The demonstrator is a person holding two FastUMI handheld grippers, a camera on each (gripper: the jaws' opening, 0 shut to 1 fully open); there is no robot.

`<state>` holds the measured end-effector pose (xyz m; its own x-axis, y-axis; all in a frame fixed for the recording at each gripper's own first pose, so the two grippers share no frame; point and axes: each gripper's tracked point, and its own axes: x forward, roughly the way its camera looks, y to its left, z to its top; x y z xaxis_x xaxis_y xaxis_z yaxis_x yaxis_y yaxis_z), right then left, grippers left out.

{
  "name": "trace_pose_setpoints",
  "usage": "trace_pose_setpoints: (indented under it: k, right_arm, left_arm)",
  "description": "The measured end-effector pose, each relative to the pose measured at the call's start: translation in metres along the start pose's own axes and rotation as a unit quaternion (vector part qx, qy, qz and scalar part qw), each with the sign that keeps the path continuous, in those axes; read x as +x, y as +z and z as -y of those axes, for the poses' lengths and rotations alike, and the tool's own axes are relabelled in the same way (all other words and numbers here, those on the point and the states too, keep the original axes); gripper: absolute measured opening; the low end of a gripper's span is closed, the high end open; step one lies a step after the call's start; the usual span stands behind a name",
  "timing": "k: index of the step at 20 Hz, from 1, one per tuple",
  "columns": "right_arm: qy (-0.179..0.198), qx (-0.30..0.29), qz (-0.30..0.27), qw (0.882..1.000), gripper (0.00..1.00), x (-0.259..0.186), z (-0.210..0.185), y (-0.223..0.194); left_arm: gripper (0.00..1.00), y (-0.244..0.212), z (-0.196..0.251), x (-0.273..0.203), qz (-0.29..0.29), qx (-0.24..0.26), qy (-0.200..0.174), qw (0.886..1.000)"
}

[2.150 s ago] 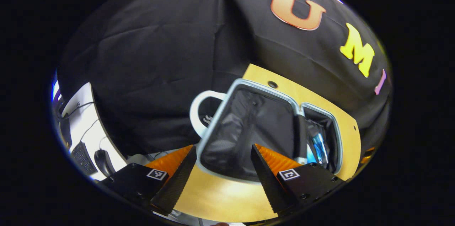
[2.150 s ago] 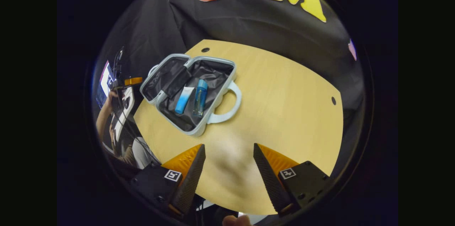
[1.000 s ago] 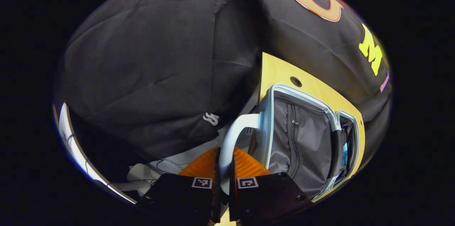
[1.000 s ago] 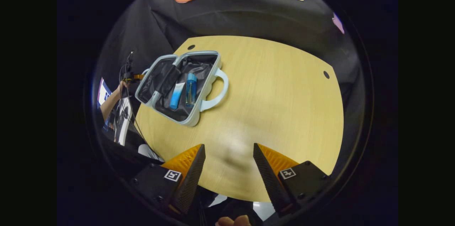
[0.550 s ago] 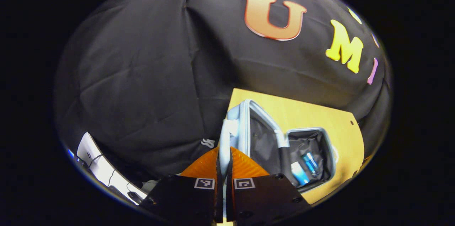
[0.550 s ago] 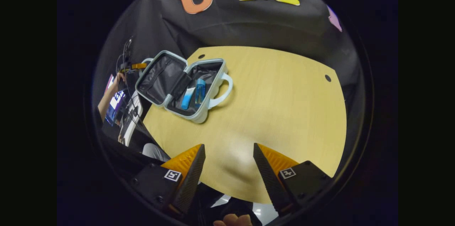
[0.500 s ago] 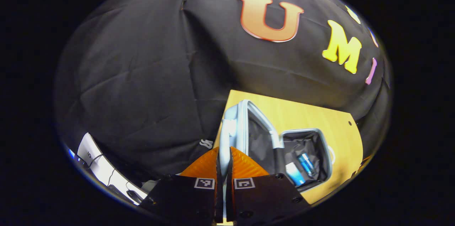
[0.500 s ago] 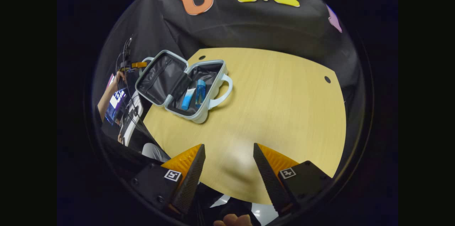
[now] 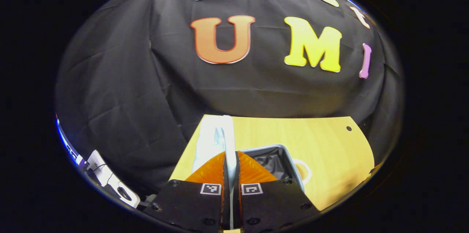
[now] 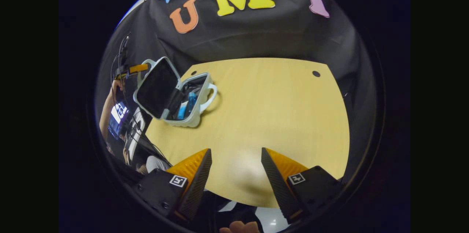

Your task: First open the suitcase, pack the skin care products into it, and then close the suitcase.

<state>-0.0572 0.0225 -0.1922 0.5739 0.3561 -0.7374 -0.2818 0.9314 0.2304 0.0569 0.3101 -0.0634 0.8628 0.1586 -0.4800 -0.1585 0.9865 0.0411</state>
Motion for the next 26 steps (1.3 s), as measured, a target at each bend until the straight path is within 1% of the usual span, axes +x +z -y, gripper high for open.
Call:
trace_pose_setpoints:
  k: [2, 5, 8, 10, 12, 13, 14, 15, 17, 19, 21, 22, 23, 24, 25, 26]
  right_arm:
    - [-0.006, 0.008, 0.003, 1.000, 0.81, -0.008, 0.016, -0.004]
    - [-0.026, 0.009, 0.003, 1.000, 0.81, -0.016, 0.041, -0.010]
    - [-0.052, -0.008, 0.001, 0.999, 0.82, -0.027, 0.063, -0.017]
    - [-0.072, -0.016, -0.001, 0.997, 0.81, -0.035, 0.078, -0.023]
    - [-0.089, -0.017, -0.006, 0.996, 0.82, -0.040, 0.091, -0.030]
    - [-0.094, -0.017, -0.008, 0.995, 0.81, -0.043, 0.093, -0.033]
    - [-0.099, -0.018, -0.010, 0.995, 0.81, -0.045, 0.095, -0.035]
    - [-0.102, -0.020, -0.011, 0.994, 0.81, -0.046, 0.096, -0.036]
    - [-0.106, -0.025, -0.011, 0.994, 0.81, -0.048, 0.095, -0.039]
    - [-0.106, -0.026, -0.007, 0.994, 0.81, -0.047, 0.090, -0.036]
    - [-0.104, -0.023, 0.005, 0.994, 0.82, -0.045, 0.083, -0.028]
    - [-0.110, -0.026, 0.021, 0.993, 0.81, -0.043, 0.079, -0.018]
    - [-0.120, -0.029, 0.038, 0.992, 0.81, -0.045, 0.078, -0.008]
    - [-0.138, -0.031, 0.062, 0.988, 0.81, -0.045, 0.080, 0.007]
    - [-0.167, -0.034, 0.087, 0.982, 0.81, -0.045, 0.085, 0.022]
    - [-0.192, -0.034, 0.118, 0.974, 0.75, -0.047, 0.088, 0.040]
  left_arm:
    - [0.06, -0.004, 0.048, 0.009, -0.004, 0.001, -0.024, 1.000]
    - [0.06, -0.027, 0.113, 0.026, -0.013, 0.014, -0.045, 0.999]
    - [0.06, -0.076, 0.168, 0.044, -0.042, 0.018, -0.070, 0.996]
    - [0.06, -0.108, 0.193, 0.053, -0.057, 0.027, -0.076, 0.995]
    - [0.06, -0.141, 0.210, 0.058, -0.073, 0.038, -0.079, 0.993]
    - [0.06, -0.152, 0.212, 0.068, -0.084, 0.041, -0.082, 0.992]
    - [0.06, -0.177, 0.226, 0.072, -0.099, 0.046, -0.085, 0.990]
    - [0.06, -0.185, 0.228, 0.072, -0.101, 0.053, -0.085, 0.990]
    - [0.06, -0.182, 0.228, 0.076, -0.086, 0.072, -0.078, 0.991]
    - [0.06, -0.185, 0.226, 0.084, -0.079, 0.070, -0.064, 0.992]
    - [0.06, -0.180, 0.228, 0.084, -0.055, 0.070, -0.045, 0.995]
    - [0.09, -0.184, 0.232, 0.084, -0.043, 0.070, -0.041, 0.996]
    - [0.20, -0.185, 0.241, 0.084, -0.036, 0.067, -0.053, 0.996]
    - [0.27, -0.184, 0.250, 0.080, -0.028, 0.059, -0.077, 0.995]
    - [0.36, -0.181, 0.255, 0.075, -0.017, 0.050, -0.091, 0.994]
    - [0.56, -0.174, 0.259, 0.068, -0.005, 0.043, -0.098, 0.994]
